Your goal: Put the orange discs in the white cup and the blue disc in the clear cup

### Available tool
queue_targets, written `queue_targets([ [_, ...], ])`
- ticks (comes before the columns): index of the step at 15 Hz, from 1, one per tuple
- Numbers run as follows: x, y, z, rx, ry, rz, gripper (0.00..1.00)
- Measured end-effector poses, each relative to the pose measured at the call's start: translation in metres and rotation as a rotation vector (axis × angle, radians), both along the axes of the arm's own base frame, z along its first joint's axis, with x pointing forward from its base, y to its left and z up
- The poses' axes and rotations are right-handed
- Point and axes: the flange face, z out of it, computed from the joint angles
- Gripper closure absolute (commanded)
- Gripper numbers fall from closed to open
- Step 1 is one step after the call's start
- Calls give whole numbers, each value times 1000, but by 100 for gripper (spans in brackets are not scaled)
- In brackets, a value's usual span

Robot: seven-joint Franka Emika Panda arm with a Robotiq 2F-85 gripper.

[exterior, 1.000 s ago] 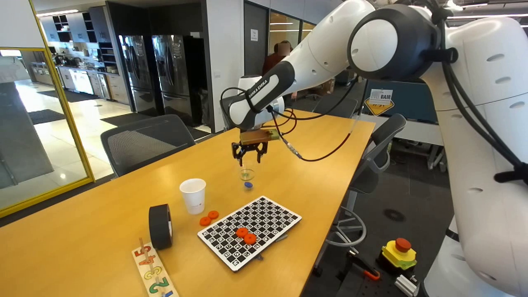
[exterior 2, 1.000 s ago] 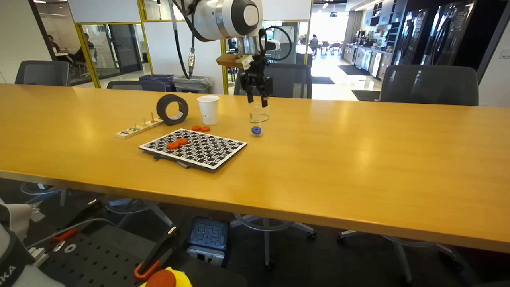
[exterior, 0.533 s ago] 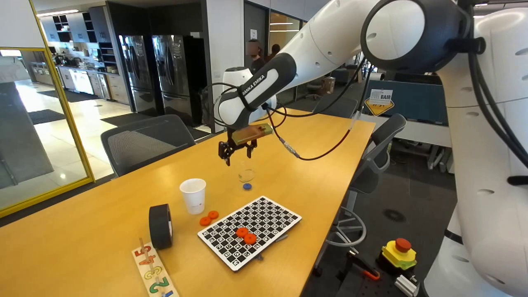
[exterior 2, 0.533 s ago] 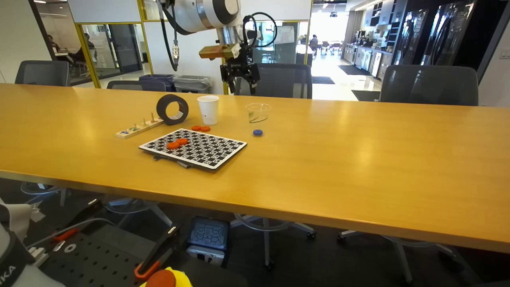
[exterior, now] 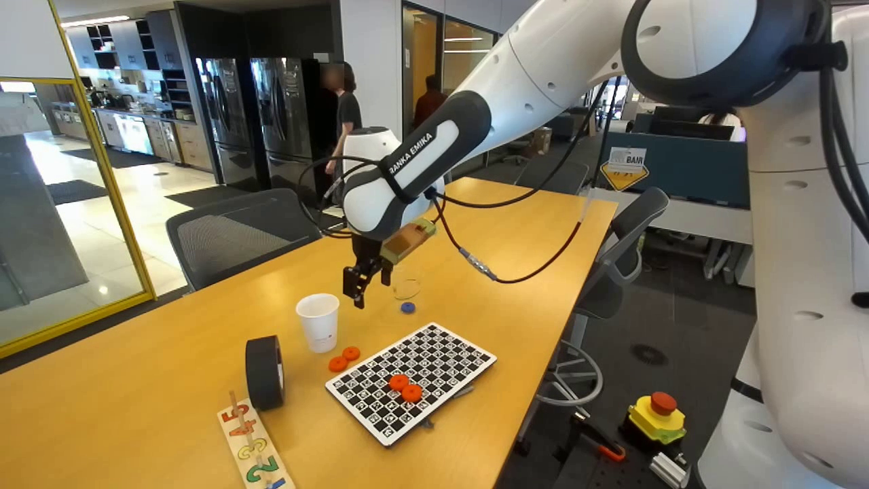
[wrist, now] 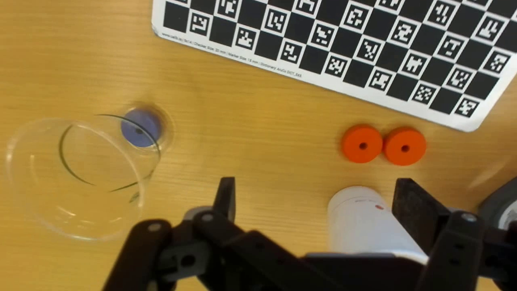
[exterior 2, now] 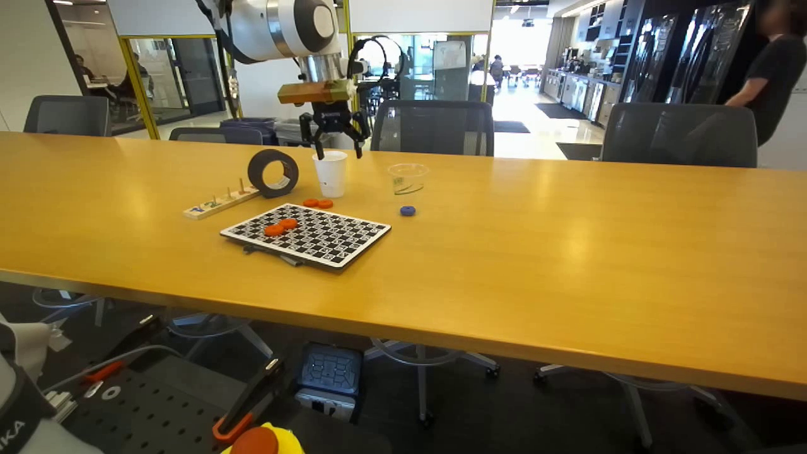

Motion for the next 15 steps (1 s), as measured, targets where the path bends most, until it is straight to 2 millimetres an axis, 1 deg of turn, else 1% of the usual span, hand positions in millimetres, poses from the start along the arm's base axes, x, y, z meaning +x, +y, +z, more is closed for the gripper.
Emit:
queue_targets([
  [3,-7,13,-19,-4,26,169,0],
  [7,-10,20,-43,-7,72,385,0],
  [11,-6,17,-64,-2,106,533,0],
  [15,5,12,-78,1,116,606,0],
])
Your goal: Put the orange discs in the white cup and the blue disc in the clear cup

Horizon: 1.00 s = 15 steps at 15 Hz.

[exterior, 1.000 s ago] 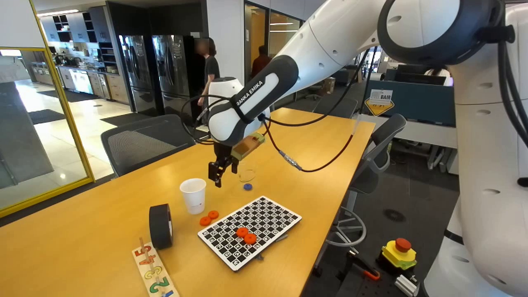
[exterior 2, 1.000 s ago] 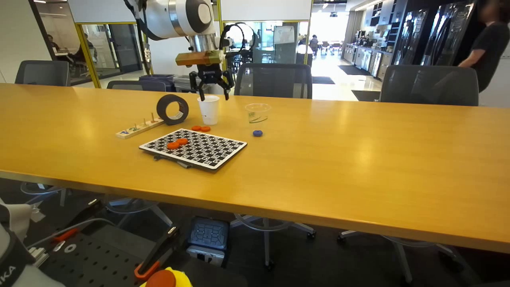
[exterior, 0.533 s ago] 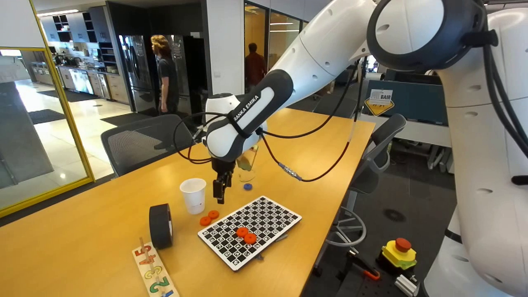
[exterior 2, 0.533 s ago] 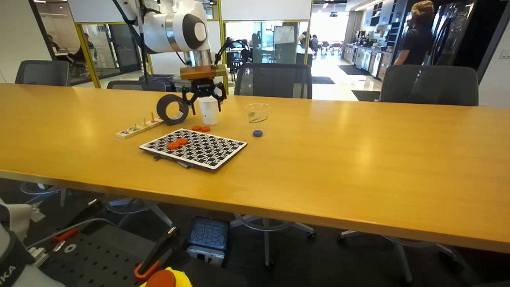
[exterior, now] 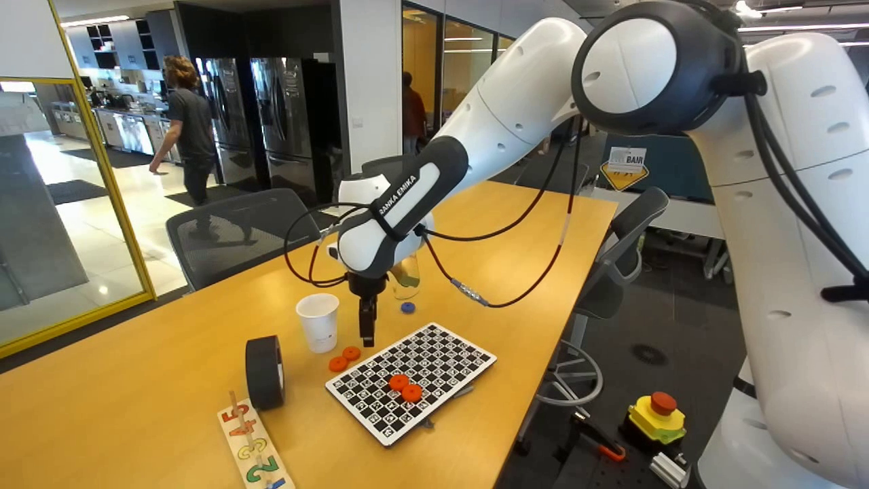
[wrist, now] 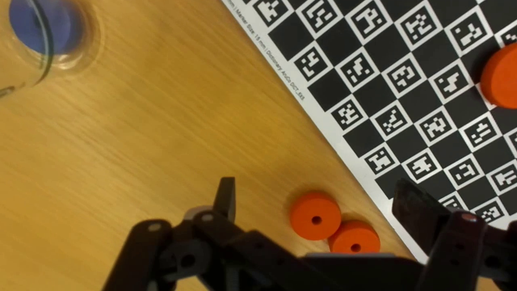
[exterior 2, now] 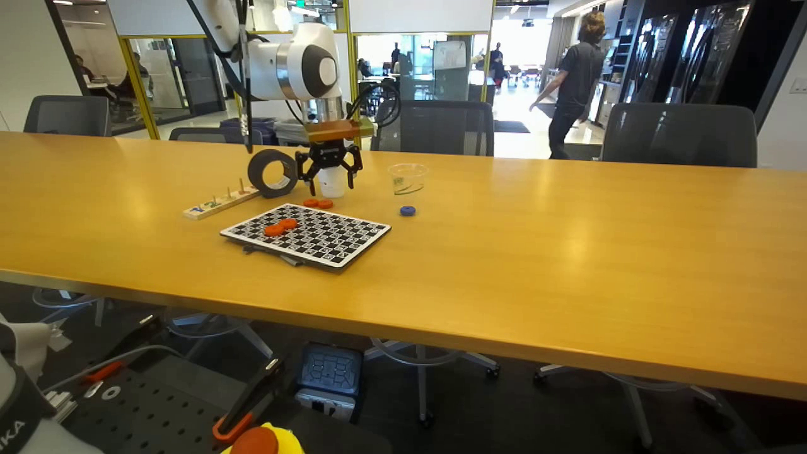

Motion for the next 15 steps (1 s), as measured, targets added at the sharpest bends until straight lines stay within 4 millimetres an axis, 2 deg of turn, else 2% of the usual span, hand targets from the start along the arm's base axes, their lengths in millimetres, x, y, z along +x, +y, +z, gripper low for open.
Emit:
queue_targets([
  [7,19,5,-14,13,-13,68,0],
  [15,22,12,-29,49,-29,105,0],
])
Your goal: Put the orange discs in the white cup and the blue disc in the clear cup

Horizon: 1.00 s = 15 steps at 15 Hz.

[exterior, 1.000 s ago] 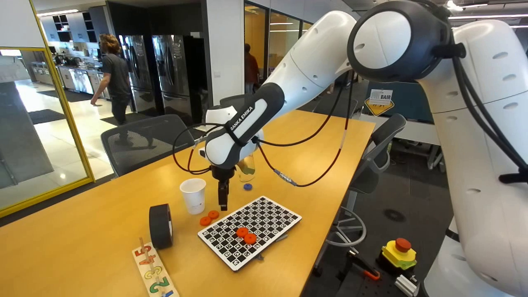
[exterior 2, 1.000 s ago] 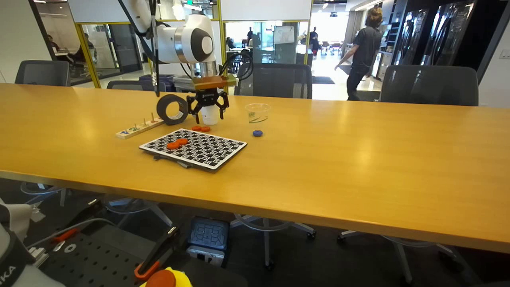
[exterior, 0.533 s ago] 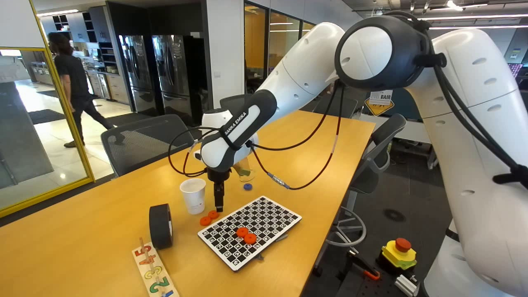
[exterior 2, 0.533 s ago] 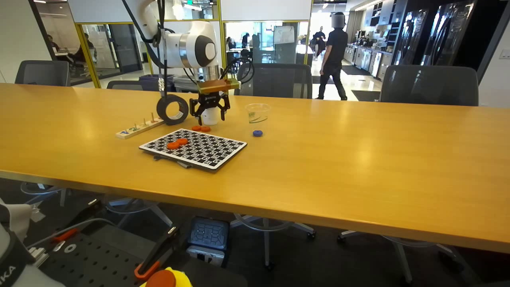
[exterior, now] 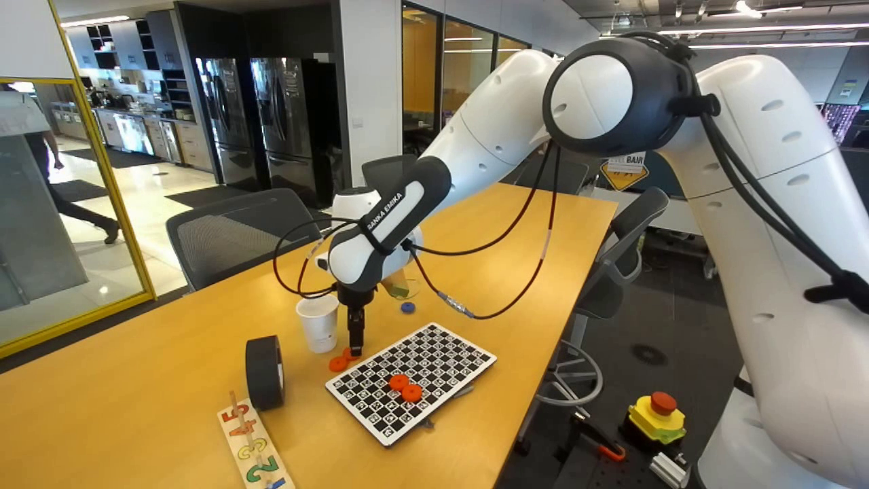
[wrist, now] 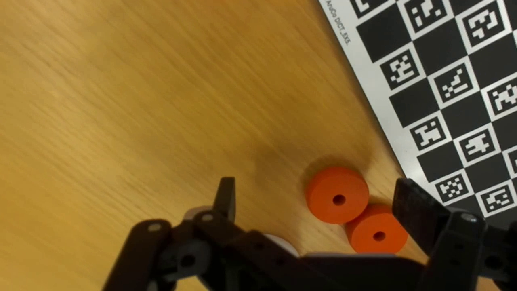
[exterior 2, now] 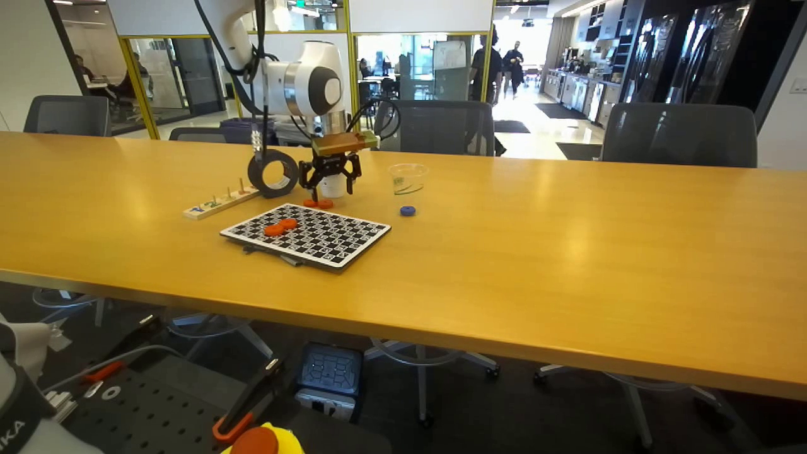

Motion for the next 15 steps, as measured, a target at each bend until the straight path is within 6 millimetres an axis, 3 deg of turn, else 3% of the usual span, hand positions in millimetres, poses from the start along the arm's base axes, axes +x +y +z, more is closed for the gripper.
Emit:
queue_targets([
  [15,8,-1,-13,12,3,20,0],
])
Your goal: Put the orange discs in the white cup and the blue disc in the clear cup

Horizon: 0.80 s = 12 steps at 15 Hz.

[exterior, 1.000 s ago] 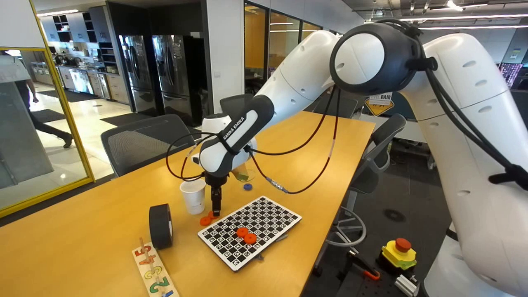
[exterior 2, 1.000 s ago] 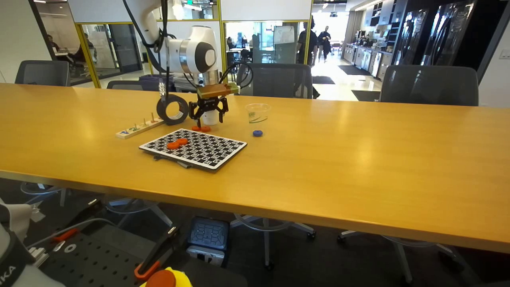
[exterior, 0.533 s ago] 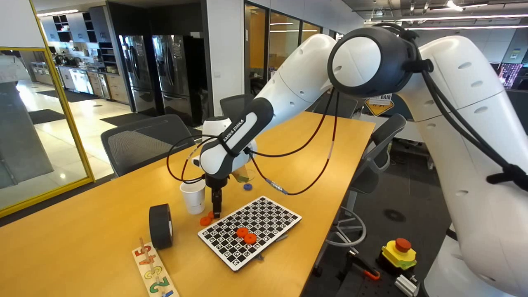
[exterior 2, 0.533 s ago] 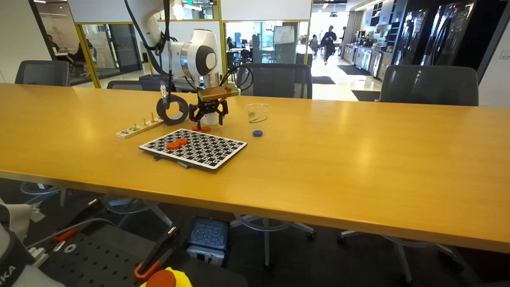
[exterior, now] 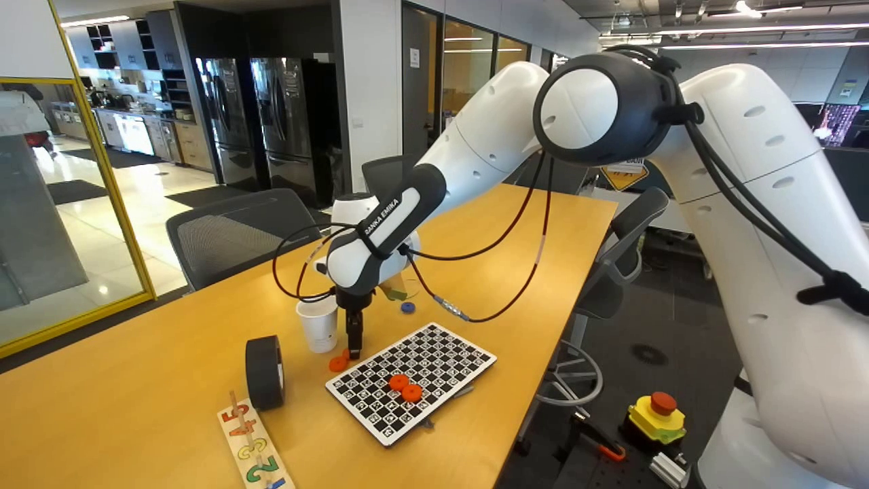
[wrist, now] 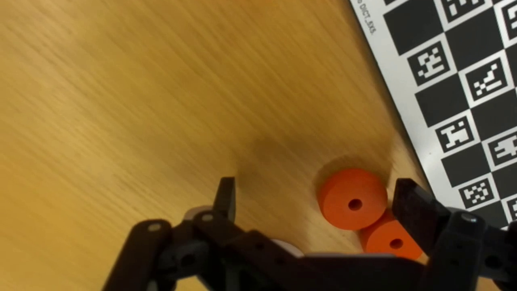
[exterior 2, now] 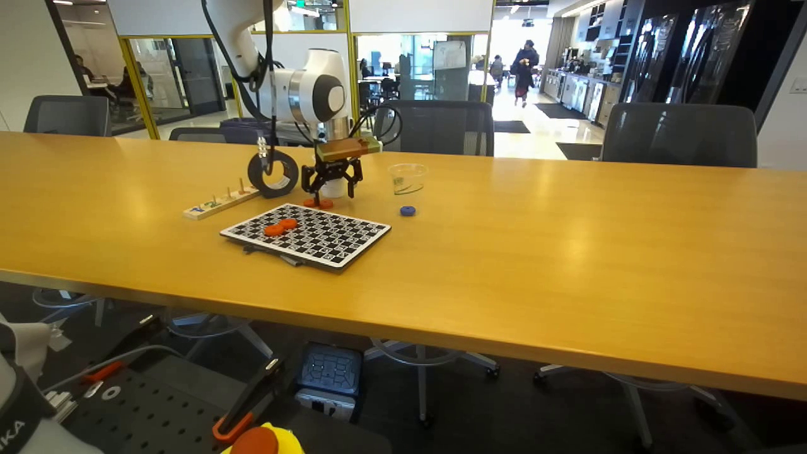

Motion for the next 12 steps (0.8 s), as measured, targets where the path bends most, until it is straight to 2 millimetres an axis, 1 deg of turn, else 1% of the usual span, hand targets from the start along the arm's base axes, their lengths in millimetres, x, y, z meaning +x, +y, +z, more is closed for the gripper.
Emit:
queue_targets([
  [6,3,-2,-7,2,5,-3,0],
  [12,4,-3,-8,3,5,-5,0],
])
